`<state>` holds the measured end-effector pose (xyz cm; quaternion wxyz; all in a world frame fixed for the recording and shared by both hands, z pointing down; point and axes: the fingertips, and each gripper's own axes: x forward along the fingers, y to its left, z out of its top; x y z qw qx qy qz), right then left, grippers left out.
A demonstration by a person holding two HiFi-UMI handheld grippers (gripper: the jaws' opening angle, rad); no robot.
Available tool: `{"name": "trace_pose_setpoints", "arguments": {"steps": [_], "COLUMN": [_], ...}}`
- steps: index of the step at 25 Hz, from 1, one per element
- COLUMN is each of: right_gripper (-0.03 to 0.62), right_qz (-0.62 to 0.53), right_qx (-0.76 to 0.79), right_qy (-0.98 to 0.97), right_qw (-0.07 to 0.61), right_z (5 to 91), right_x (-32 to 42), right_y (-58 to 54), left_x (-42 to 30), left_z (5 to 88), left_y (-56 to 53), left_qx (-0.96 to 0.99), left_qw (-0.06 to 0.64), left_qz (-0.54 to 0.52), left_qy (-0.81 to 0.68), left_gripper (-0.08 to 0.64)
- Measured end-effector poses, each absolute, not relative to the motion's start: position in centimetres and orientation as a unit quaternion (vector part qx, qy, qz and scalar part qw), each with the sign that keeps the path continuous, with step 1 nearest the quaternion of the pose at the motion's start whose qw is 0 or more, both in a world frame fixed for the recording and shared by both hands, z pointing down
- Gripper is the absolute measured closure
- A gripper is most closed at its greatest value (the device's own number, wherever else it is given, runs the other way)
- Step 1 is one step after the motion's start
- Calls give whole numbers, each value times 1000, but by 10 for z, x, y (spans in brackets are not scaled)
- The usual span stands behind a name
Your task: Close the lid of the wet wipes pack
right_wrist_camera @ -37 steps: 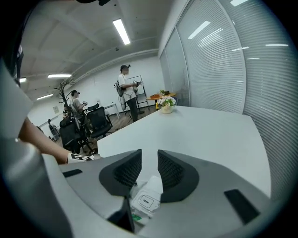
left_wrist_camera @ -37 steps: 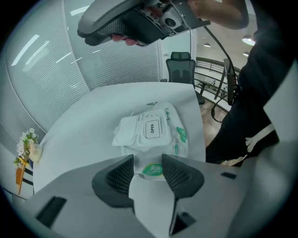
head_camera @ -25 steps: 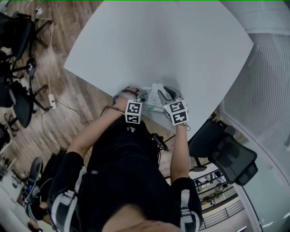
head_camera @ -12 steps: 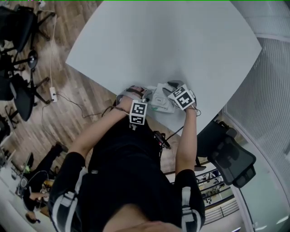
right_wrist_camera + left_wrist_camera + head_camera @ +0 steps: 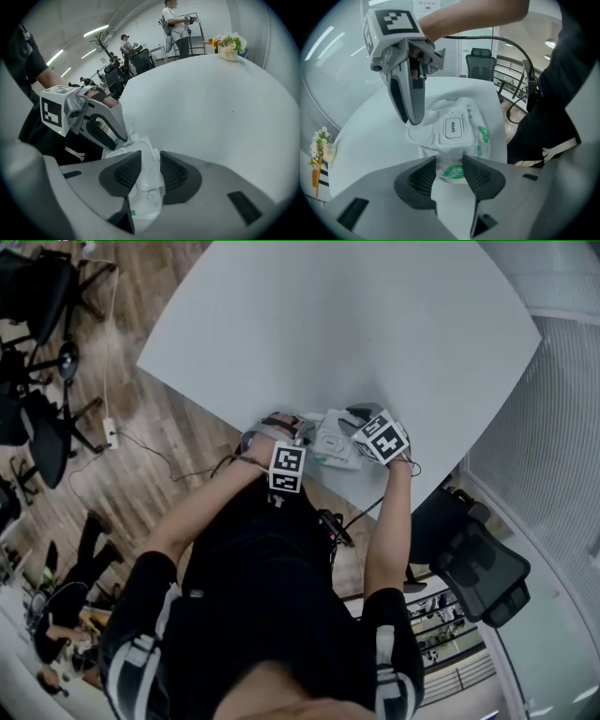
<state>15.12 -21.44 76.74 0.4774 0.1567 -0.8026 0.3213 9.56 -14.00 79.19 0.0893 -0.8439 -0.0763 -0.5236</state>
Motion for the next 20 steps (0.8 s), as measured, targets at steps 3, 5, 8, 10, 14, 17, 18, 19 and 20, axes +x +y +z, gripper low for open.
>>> {"name": "trace_pose_setpoints", "arguments": {"steps": [3, 5, 8, 10, 14, 17, 18, 19, 20], "right_gripper": [466, 466, 474, 478, 483, 482, 484, 485, 485], "right_qz": [310, 300, 289, 287, 300, 315, 322, 331, 337], "right_qx": [163, 164, 162, 161, 160, 169, 174, 179, 187], "right_qy": [-810, -816, -824, -826, -822, -816, -814, -810, -806], "right_qw": [470, 466, 461, 457, 457, 454, 452, 450, 449], "right_z": [749, 737, 723, 719, 727, 737, 740, 743, 746], "right_x": [150, 147, 145, 145, 145, 140, 138, 137, 136], "right_y": [-211, -205, -188, -173, -143, -123, -117, -113, -109], "left_x": [93, 91, 91, 92, 94, 92, 92, 92, 91], "left_z": [791, 790, 790, 791, 794, 795, 795, 795, 794], "left_y": [-140, -140, -137, -135, -136, -136, -135, -135, -135], "left_qx": [-844, -844, -843, -842, -842, -842, -842, -842, -842], "left_qw": [88, 86, 82, 79, 73, 72, 73, 74, 74], "left_qz": [-525, -526, -529, -532, -534, -535, -535, -535, -534], "left_qy": [-68, -60, -48, -41, -27, -16, -12, -8, -5], "left_gripper": [376, 376, 379, 380, 386, 396, 398, 399, 400]}}
